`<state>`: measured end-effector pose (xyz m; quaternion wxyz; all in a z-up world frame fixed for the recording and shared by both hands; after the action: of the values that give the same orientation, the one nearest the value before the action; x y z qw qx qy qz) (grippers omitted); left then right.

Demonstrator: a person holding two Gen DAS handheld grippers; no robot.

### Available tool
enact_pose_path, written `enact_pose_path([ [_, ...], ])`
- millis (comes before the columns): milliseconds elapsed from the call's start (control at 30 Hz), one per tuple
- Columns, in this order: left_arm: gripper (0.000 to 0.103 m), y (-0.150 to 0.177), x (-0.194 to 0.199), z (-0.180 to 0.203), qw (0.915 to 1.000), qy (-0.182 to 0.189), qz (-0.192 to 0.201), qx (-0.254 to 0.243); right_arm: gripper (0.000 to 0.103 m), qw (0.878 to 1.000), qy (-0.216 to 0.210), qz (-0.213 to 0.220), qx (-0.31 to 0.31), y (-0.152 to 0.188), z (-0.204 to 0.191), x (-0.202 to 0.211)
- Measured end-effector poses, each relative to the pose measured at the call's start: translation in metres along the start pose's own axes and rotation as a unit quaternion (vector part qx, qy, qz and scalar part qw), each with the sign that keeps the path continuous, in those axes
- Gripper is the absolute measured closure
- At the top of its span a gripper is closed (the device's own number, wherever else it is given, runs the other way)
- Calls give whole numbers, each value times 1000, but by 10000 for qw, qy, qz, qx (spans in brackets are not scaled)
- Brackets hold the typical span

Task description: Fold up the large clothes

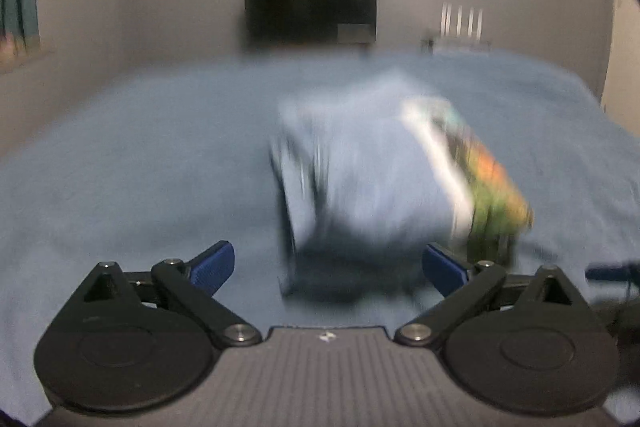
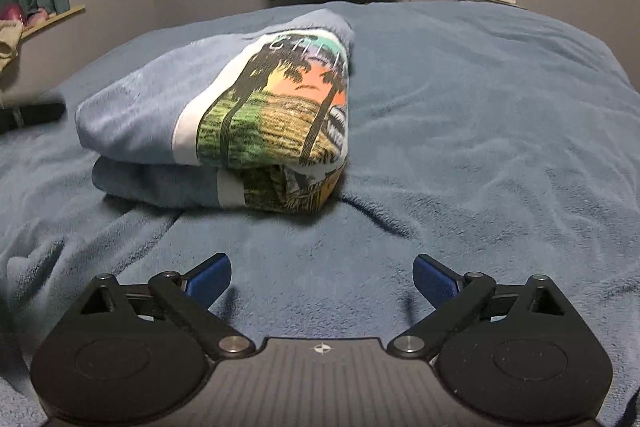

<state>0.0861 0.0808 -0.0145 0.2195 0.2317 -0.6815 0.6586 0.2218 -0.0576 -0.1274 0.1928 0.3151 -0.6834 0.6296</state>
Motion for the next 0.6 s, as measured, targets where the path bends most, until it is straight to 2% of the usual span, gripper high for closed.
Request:
enact_pose_path([
  [133, 2, 11, -23, -15, 9976, 110, -520, 436, 4, 9998, 21, -160, 147, 5, -7, -11],
  [200, 2, 18, -36, -9, 9960, 98, -856, 238, 3, 9995, -4, -199, 245, 7, -10, -14],
  [300, 1, 28, -53, 9, 9910, -2, -1278, -407, 0, 9994, -28, -209, 265, 8, -11, -17],
  [400, 1, 31, -60, 18, 9877, -42, -1407, -675, 0, 9993, -41, -305, 200, 9, -9, -20],
  [600, 1, 35, -63, 15, 9867, 20, -1518, -573, 0, 9984, -91, -557, -16, 12, -3, -30],
])
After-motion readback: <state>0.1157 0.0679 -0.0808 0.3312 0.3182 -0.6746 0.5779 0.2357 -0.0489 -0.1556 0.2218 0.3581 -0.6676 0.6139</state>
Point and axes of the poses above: each gripper's, at about its wrist camera, not at the fingertips, and x roughly against the way its jaws point, z to its right, y to its underside, the point moved 4 cm from there along -x, roughly the way its jaws point, and after that the axes turned 4 degrees about -x, right-handed, at the moved point
